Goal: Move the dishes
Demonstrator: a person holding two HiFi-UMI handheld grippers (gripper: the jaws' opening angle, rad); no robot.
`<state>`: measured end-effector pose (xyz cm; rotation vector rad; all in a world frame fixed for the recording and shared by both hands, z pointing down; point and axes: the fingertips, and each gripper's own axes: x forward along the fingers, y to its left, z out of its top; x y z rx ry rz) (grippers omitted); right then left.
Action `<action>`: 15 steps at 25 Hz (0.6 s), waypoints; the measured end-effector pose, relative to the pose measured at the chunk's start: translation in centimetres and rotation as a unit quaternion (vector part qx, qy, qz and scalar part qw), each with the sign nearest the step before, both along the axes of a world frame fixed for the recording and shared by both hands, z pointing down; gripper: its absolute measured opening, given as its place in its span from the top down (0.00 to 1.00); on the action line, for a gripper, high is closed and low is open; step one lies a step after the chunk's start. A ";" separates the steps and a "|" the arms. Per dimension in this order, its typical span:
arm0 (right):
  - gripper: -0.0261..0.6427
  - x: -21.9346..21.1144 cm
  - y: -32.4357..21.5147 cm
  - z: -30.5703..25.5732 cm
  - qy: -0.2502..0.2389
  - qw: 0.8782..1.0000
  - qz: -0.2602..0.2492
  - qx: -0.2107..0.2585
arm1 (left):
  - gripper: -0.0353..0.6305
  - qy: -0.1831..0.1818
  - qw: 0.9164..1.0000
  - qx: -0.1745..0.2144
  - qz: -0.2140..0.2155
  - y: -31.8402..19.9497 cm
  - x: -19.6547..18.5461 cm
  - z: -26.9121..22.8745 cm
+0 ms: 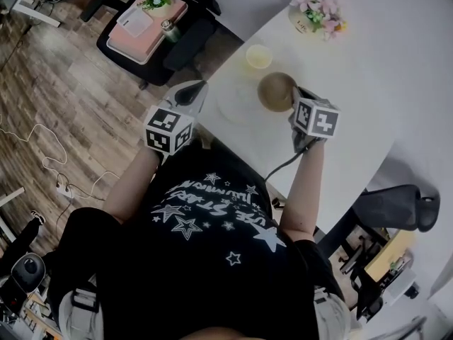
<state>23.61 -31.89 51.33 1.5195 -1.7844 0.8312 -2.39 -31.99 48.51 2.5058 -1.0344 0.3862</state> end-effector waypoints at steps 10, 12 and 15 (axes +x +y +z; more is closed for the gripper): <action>0.93 3.3 -1.7 2.2 0.003 1.000 0.014 -0.018 | 0.93 -0.009 1.000 -0.008 -0.004 -1.1 1.7 0.5; 0.92 3.7 -1.7 2.7 0.014 1.000 0.011 -0.025 | 0.93 -0.010 1.000 -0.010 -0.003 -1.2 1.9 0.6; 0.91 4.1 -1.6 3.3 0.039 0.999 0.003 -0.032 | 0.93 -0.011 1.000 -0.013 -0.002 -1.1 2.2 0.7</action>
